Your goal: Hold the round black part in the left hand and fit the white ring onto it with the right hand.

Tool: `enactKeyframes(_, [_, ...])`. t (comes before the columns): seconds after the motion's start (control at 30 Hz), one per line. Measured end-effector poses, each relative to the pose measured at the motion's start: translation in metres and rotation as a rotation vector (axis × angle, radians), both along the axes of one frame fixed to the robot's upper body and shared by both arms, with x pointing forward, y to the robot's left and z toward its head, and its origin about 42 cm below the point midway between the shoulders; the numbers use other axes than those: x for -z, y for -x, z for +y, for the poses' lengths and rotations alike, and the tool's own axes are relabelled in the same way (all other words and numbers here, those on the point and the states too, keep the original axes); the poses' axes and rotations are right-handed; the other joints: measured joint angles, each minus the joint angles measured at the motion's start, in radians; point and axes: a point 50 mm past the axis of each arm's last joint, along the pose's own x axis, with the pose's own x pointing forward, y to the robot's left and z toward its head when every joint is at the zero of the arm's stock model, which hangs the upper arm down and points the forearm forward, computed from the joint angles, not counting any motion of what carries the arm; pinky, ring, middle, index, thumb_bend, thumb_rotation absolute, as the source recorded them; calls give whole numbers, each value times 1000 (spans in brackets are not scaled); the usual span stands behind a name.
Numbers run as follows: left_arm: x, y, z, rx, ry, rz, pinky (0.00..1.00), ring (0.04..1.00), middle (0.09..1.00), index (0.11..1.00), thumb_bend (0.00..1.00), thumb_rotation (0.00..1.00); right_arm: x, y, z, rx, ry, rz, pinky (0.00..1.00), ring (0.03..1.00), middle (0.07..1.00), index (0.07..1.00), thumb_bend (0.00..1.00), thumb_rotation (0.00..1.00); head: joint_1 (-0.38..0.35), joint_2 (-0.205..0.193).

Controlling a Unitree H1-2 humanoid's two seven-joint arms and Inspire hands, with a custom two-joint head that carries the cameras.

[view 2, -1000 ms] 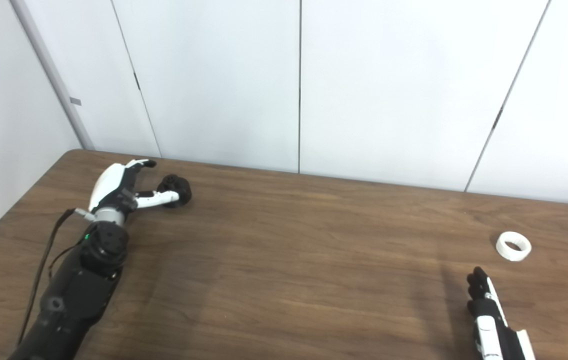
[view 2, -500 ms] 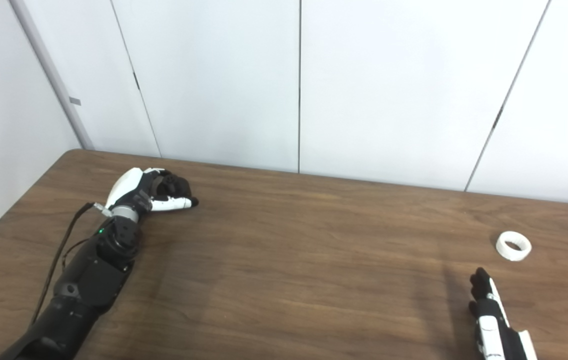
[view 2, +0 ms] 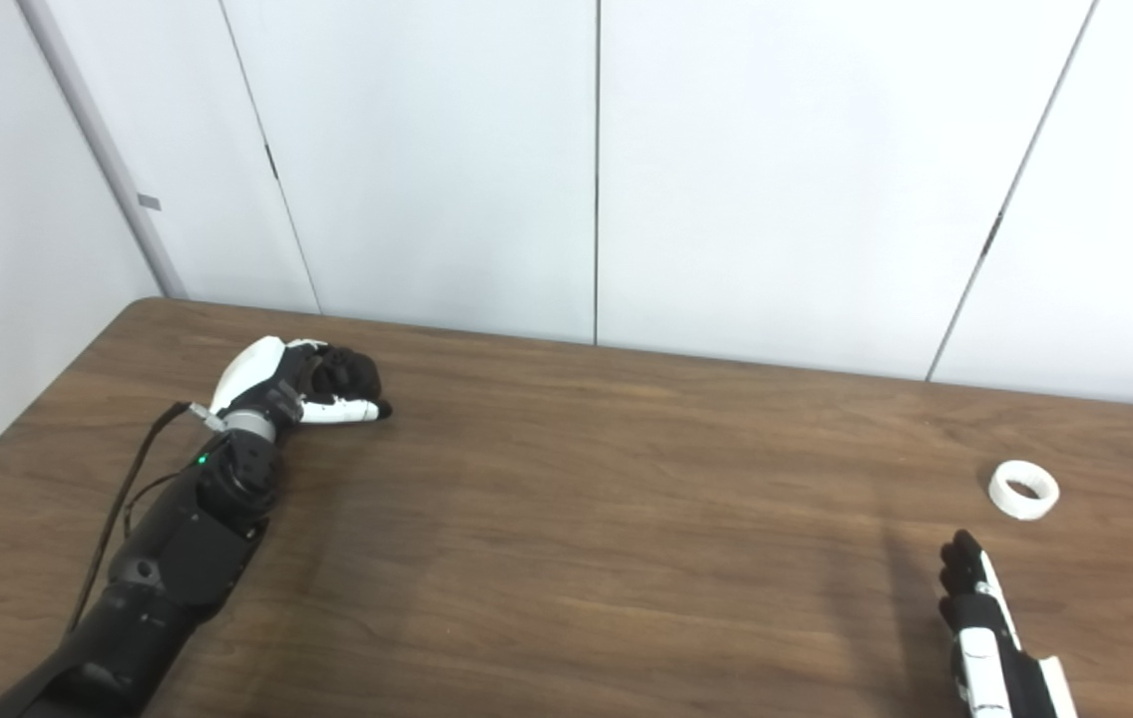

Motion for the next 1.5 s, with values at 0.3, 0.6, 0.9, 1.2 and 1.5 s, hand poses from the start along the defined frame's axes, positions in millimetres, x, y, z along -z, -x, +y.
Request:
enactKeyframes(0.3, [0, 0, 2, -5, -6, 2, 1000, 1000, 943, 821, 910, 345, 0, 0, -1, 4, 1, 0, 1000, 998, 977, 982, 319, 1000, 2, 5])
enactKeyframes(0.6, [0, 0, 3, -10, -5, -1, 1000, 1000, 930, 796, 908, 313, 0, 1, -3, 4, 3, 2, 1000, 1000, 978, 979, 322, 1000, 0, 6])
enactKeyframes(0.9, [2, -1, 1, -32, 5, -15, 1000, 981, 897, 708, 866, 244, -1, 1, -4, 7, 6, 2, 1000, 994, 962, 961, 340, 1000, -2, -1])
enactKeyframes(1.2, [8, -4, 6, -33, 21, -107, 870, 862, 776, 487, 521, 51, -1, 1, -6, 4, 8, 3, 1000, 1000, 970, 969, 334, 1000, -2, -9])
enactKeyframes(1.5, [9, -5, 2, -17, -5, -152, 808, 830, 755, 487, 519, 47, -1, 1, -7, 5, 7, 10, 1000, 1000, 977, 972, 294, 1000, -2, -8])
